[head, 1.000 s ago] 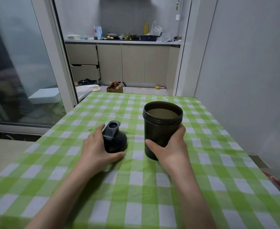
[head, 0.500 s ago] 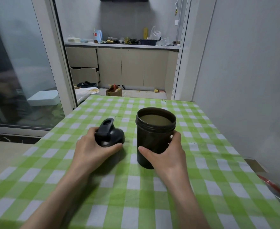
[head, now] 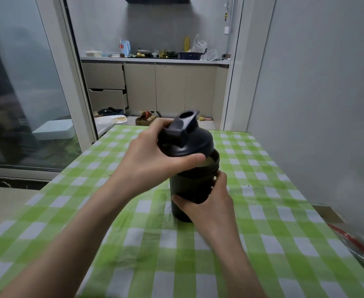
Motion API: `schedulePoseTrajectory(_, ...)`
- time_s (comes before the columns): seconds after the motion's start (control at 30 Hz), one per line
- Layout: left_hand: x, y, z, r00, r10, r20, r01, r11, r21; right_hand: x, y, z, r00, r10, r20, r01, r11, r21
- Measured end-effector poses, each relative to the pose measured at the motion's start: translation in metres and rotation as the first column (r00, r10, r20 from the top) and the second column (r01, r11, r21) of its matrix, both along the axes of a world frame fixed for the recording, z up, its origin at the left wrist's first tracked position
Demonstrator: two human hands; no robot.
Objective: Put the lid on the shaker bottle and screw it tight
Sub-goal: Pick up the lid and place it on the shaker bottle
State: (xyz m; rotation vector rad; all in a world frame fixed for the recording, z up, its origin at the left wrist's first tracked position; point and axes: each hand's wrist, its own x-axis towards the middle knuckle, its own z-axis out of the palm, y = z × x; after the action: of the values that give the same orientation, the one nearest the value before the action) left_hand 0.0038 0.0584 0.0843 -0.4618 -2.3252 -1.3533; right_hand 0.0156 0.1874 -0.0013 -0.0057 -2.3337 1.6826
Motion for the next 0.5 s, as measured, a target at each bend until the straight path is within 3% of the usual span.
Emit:
schedulePoseTrajectory(0.1, -0.003, 0.004, -0.003, 1.0, -0.003, -0.009, 0.002, 0.997, -0.082, -0.001, 0.0, 0.0, 1.0, -0.005, -0.009, 0.005, 1.0, 0.019)
schedulePoseTrajectory(0.5, -0.009, 0.012, -0.004, 1.0, -0.018, 0.002, 0.018, 0.991, -0.13, -0.002, 0.0, -0.002, 1.0, -0.005, -0.018, 0.005, 1.0, 0.031)
